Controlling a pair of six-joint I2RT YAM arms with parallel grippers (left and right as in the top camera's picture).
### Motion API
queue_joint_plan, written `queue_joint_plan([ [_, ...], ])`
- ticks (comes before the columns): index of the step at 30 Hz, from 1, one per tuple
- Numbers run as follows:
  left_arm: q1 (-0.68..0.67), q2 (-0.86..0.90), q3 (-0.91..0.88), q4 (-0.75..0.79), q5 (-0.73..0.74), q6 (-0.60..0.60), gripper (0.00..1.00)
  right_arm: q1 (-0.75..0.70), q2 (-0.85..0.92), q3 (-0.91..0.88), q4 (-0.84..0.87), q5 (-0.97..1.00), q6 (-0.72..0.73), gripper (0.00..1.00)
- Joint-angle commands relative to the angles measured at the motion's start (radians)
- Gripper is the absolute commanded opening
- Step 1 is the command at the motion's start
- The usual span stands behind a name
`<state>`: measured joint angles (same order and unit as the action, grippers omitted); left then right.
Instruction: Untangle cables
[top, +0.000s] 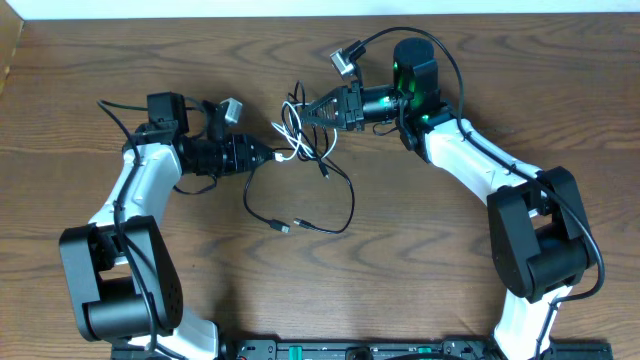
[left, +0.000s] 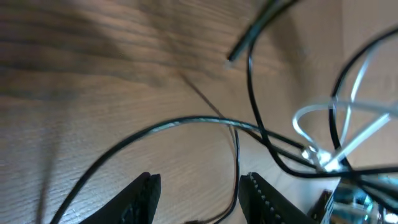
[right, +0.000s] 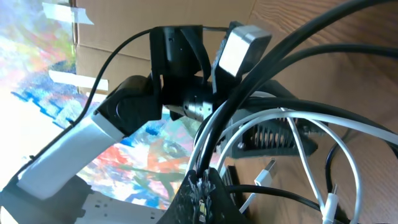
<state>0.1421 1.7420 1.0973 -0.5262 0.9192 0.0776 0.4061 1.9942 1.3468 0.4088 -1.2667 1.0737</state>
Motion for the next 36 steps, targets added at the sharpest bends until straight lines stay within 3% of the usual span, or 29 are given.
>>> queue_joint_plan([
  [1,0.002,-0.003,-0.015,-0.01,-0.06,-0.077,0.46,0.002,-0.019,0.013,0.0,-0.024,0.032,0.01],
  [5,-0.014,-0.003,-0.015,-0.103,-0.057,-0.1,0.46,0.002,-0.019,0.012,-0.001,-0.019,0.029,0.01],
  [9,-0.039,-0.003,-0.016,-0.18,-0.111,0.017,0.46,0.002,-0.019,0.012,-0.002,-0.028,0.024,0.01],
  [12,-0.049,-0.003,-0.016,-0.185,-0.104,0.02,0.41,0.002,-0.019,0.012,-0.001,-0.039,0.005,0.01],
  [15,-0.047,-0.004,-0.016,-0.154,0.078,0.076,0.3,0.002,-0.019,0.012,-0.002,-0.048,0.002,0.01],
  [18,-0.034,-0.004,-0.016,-0.112,0.316,0.18,0.29,0.001,-0.019,0.011,-0.002,-0.05,-0.012,0.01],
  [21,-0.012,-0.004,-0.016,-0.039,0.458,0.192,0.29,0.005,-0.019,0.008,-0.032,-0.06,-0.135,0.01],
  [26,0.009,-0.004,-0.016,0.002,0.476,0.192,0.29,0.019,-0.019,-0.002,-0.287,-0.019,-0.373,0.01],
  [31,0.009,-0.004,-0.016,0.002,0.449,0.192,0.3,0.02,-0.019,-0.002,-0.61,0.174,-0.545,0.01],
  [36,0.009,-0.004,-0.016,0.002,0.378,0.191,0.3,0.022,-0.019,-0.002,-0.684,0.19,-0.603,0.01],
])
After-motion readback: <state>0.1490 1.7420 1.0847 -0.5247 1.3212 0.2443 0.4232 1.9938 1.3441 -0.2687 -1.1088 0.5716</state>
